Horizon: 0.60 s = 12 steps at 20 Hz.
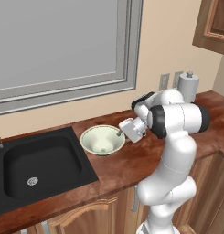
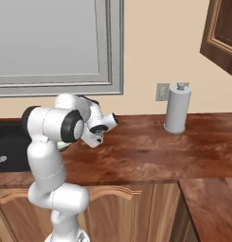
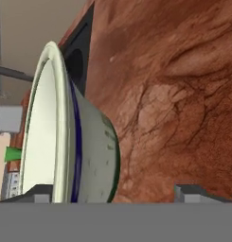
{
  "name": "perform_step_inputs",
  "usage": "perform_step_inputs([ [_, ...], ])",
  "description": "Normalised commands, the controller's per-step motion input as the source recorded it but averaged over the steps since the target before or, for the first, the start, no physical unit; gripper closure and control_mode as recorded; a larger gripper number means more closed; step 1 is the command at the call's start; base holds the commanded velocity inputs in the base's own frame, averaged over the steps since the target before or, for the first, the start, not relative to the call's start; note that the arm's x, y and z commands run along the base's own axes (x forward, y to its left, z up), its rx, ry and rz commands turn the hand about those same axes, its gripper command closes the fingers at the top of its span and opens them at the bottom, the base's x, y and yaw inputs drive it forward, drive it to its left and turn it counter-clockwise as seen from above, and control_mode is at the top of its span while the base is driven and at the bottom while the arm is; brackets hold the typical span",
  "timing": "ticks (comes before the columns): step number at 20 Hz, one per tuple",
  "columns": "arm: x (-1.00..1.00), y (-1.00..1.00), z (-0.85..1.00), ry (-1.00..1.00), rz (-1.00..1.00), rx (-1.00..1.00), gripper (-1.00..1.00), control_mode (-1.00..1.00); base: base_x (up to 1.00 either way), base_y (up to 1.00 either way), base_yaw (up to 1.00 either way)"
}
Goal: Pick the cup and bowl from the counter and place them on the counter next to the sink.
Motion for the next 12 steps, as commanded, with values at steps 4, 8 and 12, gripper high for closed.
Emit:
perform_step_inputs([
  [4,-0.28,0.0,0.28,-0.08,0.0,-0.01,-1.0,-1.0,0.0,0.0,0.0],
  [8,-0.28,0.0,0.52,-0.12,0.0,0.0,-1.0,-1.0,0.0,0.0,0.0],
  [12,-0.48,-0.01,0.59,-0.14,0.0,0.0,-1.0,-1.0,0.0,0.0,0.0],
])
